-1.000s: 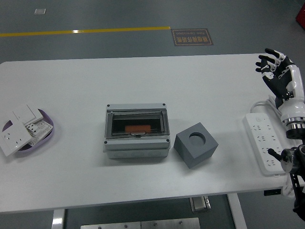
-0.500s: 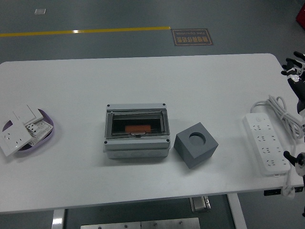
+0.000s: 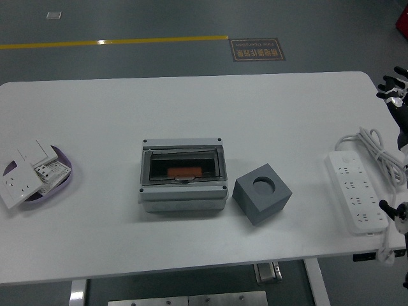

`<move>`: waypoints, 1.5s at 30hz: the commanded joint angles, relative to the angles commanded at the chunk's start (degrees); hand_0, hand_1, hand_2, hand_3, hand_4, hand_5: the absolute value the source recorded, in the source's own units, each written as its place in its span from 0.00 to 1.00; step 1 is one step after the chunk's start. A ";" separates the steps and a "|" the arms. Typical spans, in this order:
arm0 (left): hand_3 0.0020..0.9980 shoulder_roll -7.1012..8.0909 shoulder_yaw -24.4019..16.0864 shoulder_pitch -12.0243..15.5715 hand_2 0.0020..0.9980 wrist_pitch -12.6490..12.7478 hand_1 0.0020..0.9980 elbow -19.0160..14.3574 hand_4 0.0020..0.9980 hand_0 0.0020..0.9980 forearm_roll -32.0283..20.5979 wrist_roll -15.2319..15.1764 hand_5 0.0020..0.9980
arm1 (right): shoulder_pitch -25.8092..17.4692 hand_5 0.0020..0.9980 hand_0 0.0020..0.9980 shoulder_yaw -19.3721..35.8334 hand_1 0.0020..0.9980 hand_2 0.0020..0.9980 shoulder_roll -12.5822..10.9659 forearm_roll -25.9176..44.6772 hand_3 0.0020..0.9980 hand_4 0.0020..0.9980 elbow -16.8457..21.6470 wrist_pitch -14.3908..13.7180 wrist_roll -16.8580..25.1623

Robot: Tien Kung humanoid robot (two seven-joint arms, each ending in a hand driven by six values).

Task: Pick up the cylinder from the cube,place it in the box,flap close box

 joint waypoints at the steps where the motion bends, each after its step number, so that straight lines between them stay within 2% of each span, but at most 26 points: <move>1: 0.63 -0.03 0.04 -0.03 0.57 0.00 0.66 0.00 0.71 0.64 -0.08 -0.03 0.30 | 0.06 0.28 0.59 -0.07 0.60 0.64 0.03 -0.04 0.67 0.68 -0.05 0.06 -0.05; 24: 0.63 -0.11 -0.48 -0.05 0.57 0.15 0.66 0.00 0.71 0.64 0.05 0.28 0.30 | 0.02 0.29 0.59 -0.40 0.61 0.64 0.56 -0.16 0.67 0.69 -0.67 0.42 -0.18; 37: 0.63 -0.01 -0.63 0.40 0.57 0.23 0.66 0.00 0.71 0.64 -0.13 0.37 0.30 | 0.42 0.29 0.59 -1.86 0.61 0.64 1.11 2.42 0.67 0.70 -2.81 0.70 0.95; 45: 0.63 -0.25 -1.21 0.62 0.57 0.24 0.66 0.00 0.71 0.64 0.42 0.72 0.30 | 1.15 0.29 0.59 -3.40 0.61 0.64 1.24 2.84 0.67 0.70 -2.18 0.92 1.06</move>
